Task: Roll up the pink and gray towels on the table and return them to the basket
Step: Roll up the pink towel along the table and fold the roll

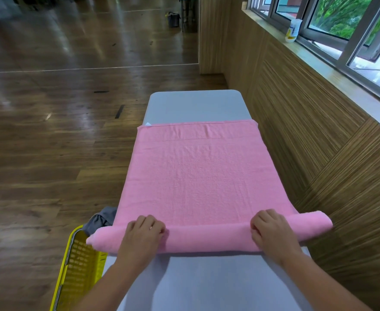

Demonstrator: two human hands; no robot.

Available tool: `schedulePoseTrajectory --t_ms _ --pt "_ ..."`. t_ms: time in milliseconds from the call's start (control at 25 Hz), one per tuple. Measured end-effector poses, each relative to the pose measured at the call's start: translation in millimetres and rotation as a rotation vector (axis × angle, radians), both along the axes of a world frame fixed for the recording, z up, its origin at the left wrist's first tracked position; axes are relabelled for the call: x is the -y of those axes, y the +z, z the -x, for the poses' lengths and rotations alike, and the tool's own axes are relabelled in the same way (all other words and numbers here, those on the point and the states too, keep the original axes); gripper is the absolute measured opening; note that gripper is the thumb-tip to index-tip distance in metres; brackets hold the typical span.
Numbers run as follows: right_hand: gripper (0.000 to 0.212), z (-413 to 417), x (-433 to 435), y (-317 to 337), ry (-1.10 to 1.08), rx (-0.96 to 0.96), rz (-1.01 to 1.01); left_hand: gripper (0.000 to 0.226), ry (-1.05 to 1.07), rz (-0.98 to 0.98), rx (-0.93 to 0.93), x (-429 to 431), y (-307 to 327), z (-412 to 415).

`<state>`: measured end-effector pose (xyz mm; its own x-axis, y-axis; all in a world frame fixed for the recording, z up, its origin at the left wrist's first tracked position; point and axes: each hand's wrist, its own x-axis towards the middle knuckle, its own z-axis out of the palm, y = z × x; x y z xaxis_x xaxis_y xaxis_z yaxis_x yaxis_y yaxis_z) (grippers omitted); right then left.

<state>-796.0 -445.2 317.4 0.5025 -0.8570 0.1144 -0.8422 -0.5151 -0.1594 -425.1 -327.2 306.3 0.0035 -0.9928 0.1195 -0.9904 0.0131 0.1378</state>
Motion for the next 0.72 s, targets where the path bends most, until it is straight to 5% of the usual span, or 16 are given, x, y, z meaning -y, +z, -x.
schedulePoseTrajectory --t_ms 120,280,440,720 --pt "0.024 7.0 -17.1 -6.8 0.086 -0.067 -0.015 0.016 -0.083 0.06 -0.013 -19.8 -8.1 9.8" --pt "0.044 10.4 -20.7 -15.7 0.054 -0.169 -0.09 0.05 -0.058 -0.01 0.014 -35.6 -20.2 9.7" --pt "0.026 -0.2 -6.5 -1.3 0.017 -0.16 -0.127 0.045 0.017 -0.059 -0.022 -26.1 -9.0 12.9" --pt "0.051 14.4 -7.5 15.5 0.022 -0.179 -0.524 0.03 -0.137 -0.093 -0.102 -44.0 1.8 6.9"
